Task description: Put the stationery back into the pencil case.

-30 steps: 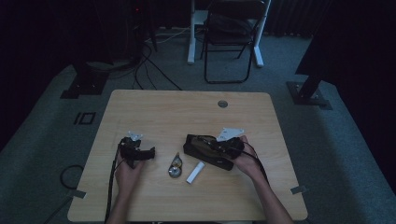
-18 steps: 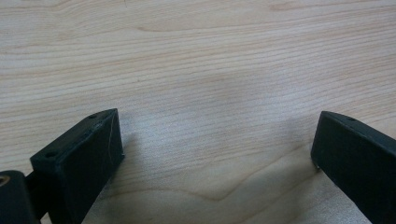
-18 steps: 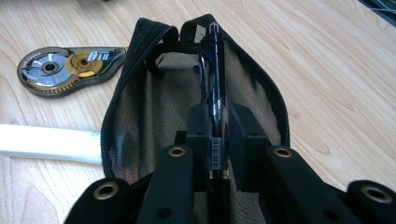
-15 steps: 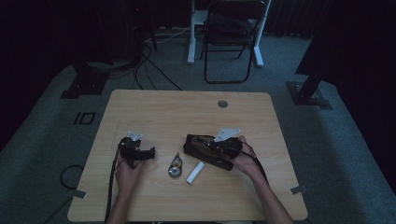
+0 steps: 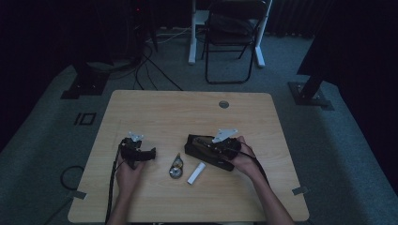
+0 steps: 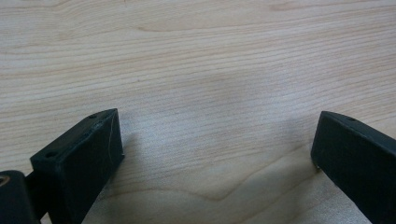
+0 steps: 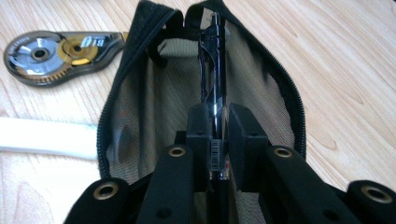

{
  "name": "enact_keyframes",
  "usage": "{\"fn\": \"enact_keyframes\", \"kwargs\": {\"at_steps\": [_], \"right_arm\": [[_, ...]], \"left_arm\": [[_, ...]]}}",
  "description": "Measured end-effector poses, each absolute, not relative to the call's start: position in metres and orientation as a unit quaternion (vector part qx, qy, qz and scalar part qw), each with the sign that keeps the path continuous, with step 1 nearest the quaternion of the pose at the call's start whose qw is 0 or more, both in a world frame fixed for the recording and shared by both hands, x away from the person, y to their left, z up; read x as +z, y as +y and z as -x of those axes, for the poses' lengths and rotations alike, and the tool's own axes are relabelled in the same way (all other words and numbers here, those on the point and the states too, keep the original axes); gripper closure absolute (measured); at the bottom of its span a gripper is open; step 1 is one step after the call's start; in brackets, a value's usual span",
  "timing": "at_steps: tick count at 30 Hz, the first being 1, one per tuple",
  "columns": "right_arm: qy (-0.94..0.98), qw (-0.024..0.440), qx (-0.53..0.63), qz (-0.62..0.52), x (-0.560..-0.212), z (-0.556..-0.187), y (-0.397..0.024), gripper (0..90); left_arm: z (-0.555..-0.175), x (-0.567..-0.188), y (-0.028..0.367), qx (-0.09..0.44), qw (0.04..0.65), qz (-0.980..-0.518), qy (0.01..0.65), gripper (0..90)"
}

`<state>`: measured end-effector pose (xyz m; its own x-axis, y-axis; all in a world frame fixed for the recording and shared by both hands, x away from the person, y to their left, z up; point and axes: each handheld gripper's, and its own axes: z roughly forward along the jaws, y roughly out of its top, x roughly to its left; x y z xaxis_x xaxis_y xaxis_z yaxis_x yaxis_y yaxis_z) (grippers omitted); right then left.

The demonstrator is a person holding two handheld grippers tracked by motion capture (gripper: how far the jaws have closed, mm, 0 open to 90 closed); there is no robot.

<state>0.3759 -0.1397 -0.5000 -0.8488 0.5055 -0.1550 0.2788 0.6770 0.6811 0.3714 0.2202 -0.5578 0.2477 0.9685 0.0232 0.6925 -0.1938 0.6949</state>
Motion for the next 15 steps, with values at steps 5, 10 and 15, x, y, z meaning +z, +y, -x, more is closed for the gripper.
{"fn": "enact_keyframes", "kwargs": {"at_steps": [5, 10, 15], "right_arm": [[0.904, 0.161, 0.328, -0.221, -0.5019, -0.3777, -0.1380, 79.6], [0.908, 0.155, 0.320, -0.222, -0.5033, -0.3791, -0.1360, 79.1], [0.907, 0.153, 0.320, -0.227, -0.5036, -0.3797, -0.1361, 74.3]], "left_arm": [[-0.3714, -0.5579, 0.2202, 0.238, 0.290, -0.735, 0.565, 2.3], [-0.3714, -0.5579, 0.2202, 0.238, 0.290, -0.735, 0.565, 2.3], [-0.3714, -0.5579, 0.2200, 0.238, 0.290, -0.735, 0.565, 2.3]]}}
